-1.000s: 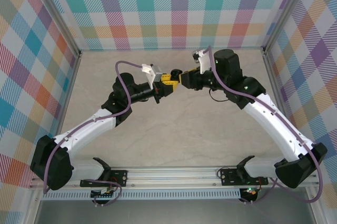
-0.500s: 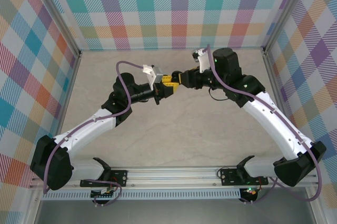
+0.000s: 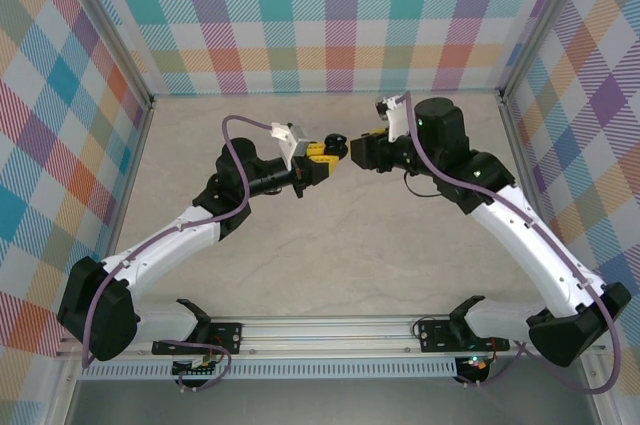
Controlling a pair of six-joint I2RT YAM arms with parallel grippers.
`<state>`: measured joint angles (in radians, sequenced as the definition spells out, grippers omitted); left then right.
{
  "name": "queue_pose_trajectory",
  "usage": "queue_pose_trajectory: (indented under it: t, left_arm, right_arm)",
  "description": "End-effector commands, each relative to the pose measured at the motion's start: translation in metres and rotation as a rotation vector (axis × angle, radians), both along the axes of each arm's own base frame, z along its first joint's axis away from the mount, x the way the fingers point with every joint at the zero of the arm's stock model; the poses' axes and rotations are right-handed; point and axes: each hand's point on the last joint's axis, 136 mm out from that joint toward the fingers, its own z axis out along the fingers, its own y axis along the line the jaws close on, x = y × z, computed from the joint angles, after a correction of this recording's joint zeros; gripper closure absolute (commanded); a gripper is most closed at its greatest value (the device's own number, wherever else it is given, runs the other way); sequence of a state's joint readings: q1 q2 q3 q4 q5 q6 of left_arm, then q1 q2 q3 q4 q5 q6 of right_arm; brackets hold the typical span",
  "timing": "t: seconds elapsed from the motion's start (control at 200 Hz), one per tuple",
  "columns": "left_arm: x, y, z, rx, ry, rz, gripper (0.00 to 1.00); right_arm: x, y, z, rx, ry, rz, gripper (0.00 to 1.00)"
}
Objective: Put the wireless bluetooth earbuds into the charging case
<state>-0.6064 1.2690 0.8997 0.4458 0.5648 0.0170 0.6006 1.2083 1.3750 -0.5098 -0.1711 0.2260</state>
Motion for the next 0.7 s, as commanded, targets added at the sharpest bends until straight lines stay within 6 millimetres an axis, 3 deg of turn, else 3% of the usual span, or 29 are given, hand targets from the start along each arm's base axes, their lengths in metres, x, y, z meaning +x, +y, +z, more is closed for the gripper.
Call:
queue_pose_trajectory:
  t: [0.0, 0.17, 0.4, 0.695]
  left_arm:
    - [-0.005, -0.004, 0.019, -0.026, -0.045, -0.022, 0.97]
    - [-0.010, -0.004, 0.022, -0.029, -0.051, -0.042, 0.97]
    - [-0.019, -0.005, 0.032, -0.055, -0.061, -0.081, 0.97]
    - [-0.034, -0.010, 0.044, -0.072, -0.071, -0.169, 0.97]
  right_arm:
    - [0.005, -0.009, 0.002, 0.019, -0.013, -0.052, 0.57]
    - [0.009, -0.020, -0.005, 0.024, 0.009, -0.082, 0.57]
    - [0.016, -0.031, -0.035, 0.024, 0.093, -0.094, 0.58]
    - [0.023, -0.023, -0.055, 0.051, 0.146, -0.040, 0.67]
